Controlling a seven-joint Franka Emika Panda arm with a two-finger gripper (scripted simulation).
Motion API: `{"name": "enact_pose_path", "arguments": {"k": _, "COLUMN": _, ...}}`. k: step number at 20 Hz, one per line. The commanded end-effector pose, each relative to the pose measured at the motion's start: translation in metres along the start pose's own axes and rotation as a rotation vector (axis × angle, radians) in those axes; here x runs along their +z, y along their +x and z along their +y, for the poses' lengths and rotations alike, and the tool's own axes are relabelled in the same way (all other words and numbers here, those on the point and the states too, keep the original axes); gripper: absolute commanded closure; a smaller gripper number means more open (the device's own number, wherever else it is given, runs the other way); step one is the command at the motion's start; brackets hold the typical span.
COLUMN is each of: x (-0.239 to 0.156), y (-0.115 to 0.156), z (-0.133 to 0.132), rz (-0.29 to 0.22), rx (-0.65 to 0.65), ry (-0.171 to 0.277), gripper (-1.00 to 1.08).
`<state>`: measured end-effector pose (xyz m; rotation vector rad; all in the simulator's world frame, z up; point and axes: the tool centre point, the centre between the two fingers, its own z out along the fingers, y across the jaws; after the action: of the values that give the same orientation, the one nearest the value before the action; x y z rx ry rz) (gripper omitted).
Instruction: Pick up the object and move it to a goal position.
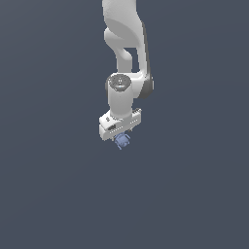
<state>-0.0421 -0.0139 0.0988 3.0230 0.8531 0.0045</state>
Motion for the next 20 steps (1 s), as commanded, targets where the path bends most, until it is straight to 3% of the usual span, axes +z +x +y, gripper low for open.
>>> {"name": "enact_pose_path", "arguments": {"k": 1, "x": 0.004, "y": -0.002, "z": -0.002, "rz": -0.001, "rx": -0.032, "ry": 0.0, "gripper": -0.92}}
{"name": "enact_pose_path", "arguments": {"k": 11, "x": 0.01, "y": -0.004, "z": -0.004, "rz": -0.003, "rx": -0.055, "ry": 0.001, "gripper": -0.92}}
{"name": "enact_pose_path", "arguments": {"k": 20, "x": 0.048, "y": -0.005, "z": -0.005, "rz": -0.003, "rx": -0.059, "ry": 0.002, "gripper": -0.92}}
